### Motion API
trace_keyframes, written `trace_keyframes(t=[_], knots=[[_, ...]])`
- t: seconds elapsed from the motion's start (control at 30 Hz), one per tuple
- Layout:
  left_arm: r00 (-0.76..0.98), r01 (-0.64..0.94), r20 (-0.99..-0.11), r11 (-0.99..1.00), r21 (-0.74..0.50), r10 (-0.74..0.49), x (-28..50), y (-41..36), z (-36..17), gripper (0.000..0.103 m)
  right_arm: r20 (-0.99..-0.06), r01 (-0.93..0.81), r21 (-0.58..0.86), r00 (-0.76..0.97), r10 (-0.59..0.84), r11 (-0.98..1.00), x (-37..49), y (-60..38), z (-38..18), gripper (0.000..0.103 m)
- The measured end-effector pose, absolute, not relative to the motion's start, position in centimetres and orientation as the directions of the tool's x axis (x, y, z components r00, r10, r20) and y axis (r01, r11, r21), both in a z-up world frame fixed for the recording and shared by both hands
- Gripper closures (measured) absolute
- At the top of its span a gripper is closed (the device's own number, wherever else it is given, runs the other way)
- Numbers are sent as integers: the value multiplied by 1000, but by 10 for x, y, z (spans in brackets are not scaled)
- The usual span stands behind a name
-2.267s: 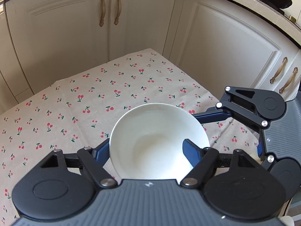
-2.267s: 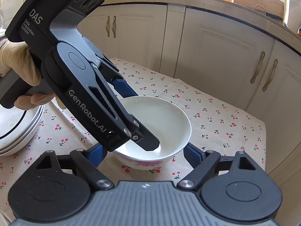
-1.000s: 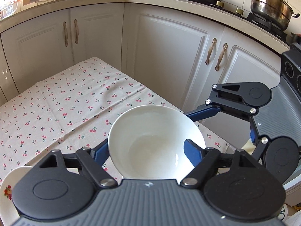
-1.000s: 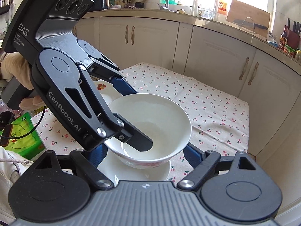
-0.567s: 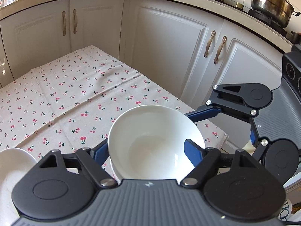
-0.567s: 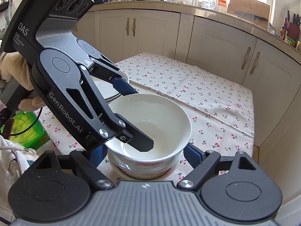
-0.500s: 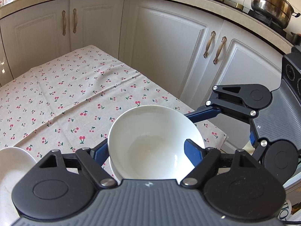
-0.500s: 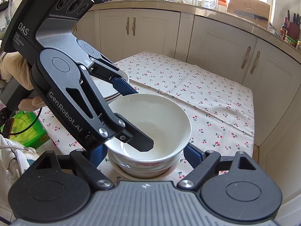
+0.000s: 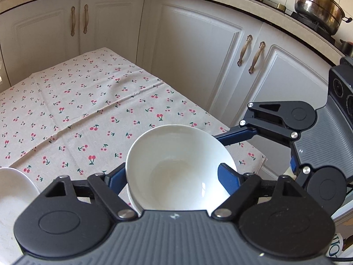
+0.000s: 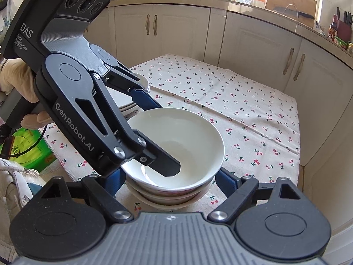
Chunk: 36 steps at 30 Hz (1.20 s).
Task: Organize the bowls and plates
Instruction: 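Lift the stacked bowls with both tools and carry them toward the plate stack, then lower the stacked bowls onto the stacked white plates with both tools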
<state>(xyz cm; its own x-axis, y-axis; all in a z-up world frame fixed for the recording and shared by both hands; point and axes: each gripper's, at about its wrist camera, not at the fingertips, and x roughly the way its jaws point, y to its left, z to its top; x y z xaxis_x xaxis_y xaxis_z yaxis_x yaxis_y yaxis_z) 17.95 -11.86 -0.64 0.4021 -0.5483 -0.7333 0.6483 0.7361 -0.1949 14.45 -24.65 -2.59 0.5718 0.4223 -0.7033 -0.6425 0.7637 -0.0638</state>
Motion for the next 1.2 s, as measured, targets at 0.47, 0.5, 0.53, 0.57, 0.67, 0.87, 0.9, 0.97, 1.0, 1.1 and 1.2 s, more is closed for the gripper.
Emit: trace_keyframes(t=[0.47, 0.5, 0.53, 0.57, 0.67, 0.87, 0.9, 0.97, 1.0, 1.1, 1.2], knots=[[425, 690, -676, 699, -188, -601, 160, -84, 9, 6, -713, -638, -102, 583, 391, 764, 135, -254, -41, 0], [419, 700, -677, 690, -183, -605, 156, -81, 8, 6, -719, -639, -105, 579, 386, 762, 134, -254, -44, 0], [417, 706, -680, 686, -175, -603, 152, -78, 6, 6, -726, -641, -110, 573, 379, 759, 134, -253, -48, 0], [417, 710, -685, 684, -165, -597, 149, -76, 4, 6, -732, -645, -113, 569, 376, 756, 133, -253, -51, 0], [407, 727, -712, 675, -126, -572, 139, -70, -6, 5, -749, -647, -117, 556, 361, 754, 135, -253, -61, 0], [413, 749, -758, 662, -33, -505, 139, -78, -31, 5, -772, -644, -95, 529, 352, 759, 145, -254, -74, 0], [407, 754, -762, 657, -32, -504, 141, -80, -34, 5, -776, -646, -92, 523, 351, 758, 147, -254, -76, 0], [397, 767, -772, 641, -19, -497, 145, -85, -42, 5, -785, -649, -85, 511, 350, 756, 150, -253, -82, 0], [393, 774, -778, 633, -7, -489, 147, -89, -45, 5, -791, -652, -77, 501, 352, 754, 152, -253, -84, 0], [375, 790, -795, 614, 5, -476, 154, -95, -54, 5, -808, -665, -65, 473, 352, 744, 154, -252, -91, 0], [360, 805, -809, 594, 17, -464, 159, -99, -60, 5, -807, -677, -37, 454, 377, 735, 158, -254, -92, 0]])
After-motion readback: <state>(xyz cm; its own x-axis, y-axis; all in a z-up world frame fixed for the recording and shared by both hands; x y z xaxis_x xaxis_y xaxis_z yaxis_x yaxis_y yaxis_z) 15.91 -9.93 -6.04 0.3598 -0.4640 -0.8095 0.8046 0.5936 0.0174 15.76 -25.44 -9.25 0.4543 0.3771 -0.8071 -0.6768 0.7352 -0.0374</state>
